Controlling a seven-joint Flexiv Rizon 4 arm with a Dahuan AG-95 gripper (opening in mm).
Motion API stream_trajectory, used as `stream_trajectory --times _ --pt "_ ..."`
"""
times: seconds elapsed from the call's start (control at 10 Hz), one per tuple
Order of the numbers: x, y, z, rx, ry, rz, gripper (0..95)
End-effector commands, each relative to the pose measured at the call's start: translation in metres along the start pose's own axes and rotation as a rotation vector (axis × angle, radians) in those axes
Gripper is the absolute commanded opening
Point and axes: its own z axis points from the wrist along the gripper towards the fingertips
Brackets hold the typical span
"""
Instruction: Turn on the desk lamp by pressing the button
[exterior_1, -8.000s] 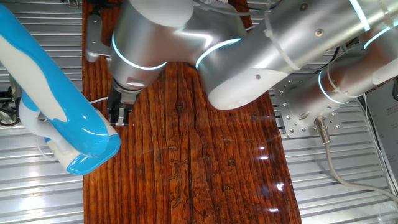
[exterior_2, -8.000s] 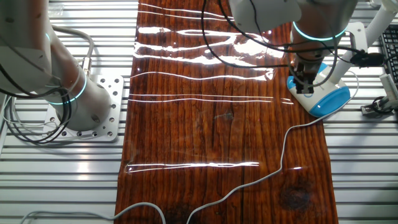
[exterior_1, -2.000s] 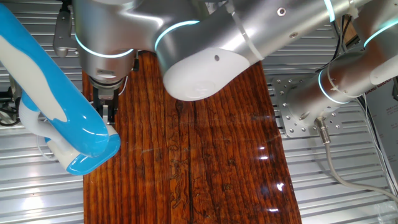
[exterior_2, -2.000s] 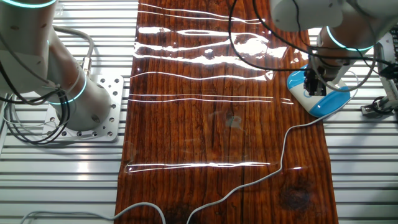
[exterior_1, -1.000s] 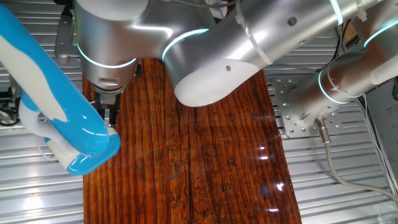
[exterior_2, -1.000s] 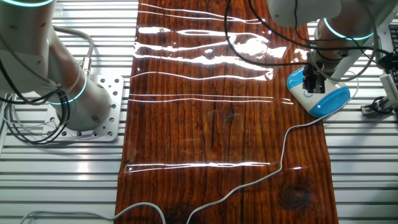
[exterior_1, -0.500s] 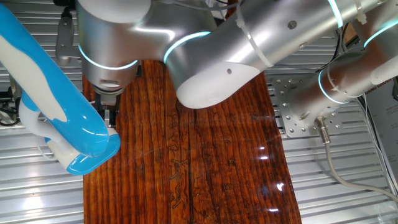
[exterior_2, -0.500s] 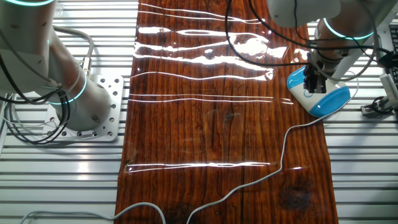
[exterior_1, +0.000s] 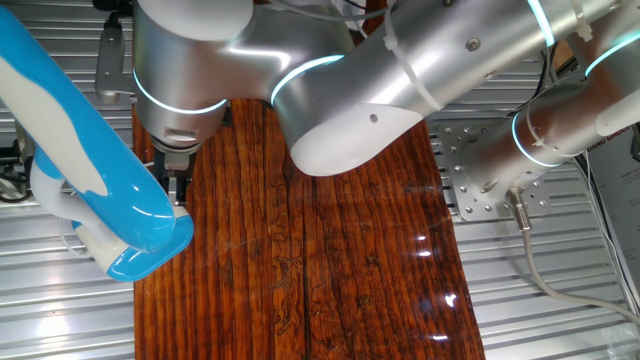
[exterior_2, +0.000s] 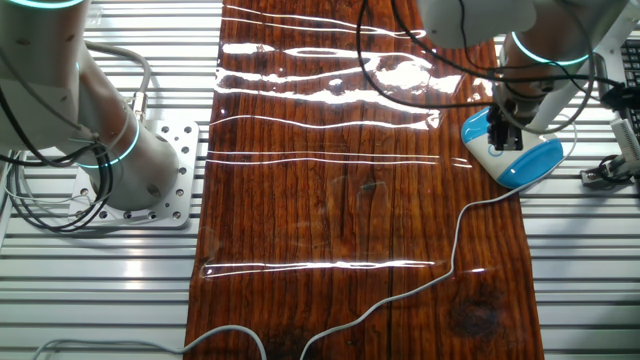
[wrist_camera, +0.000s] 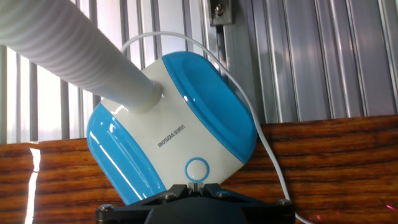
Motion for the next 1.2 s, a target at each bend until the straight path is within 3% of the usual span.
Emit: stream_trajectory --times 0.1,0.5,0.8,1.2 --pt "-0.001 0.0 0.001 -0.001 -0.005 0.001 0.0" --pt "-0.004 0.0 0.005 -0.003 -0.015 0.001 0.0" --pt "-0.005 0.0 0.009 -0.004 -0.039 0.0 0.0" --pt "-0.009 0.001 0.012 -0.006 -0.043 0.004 0.0"
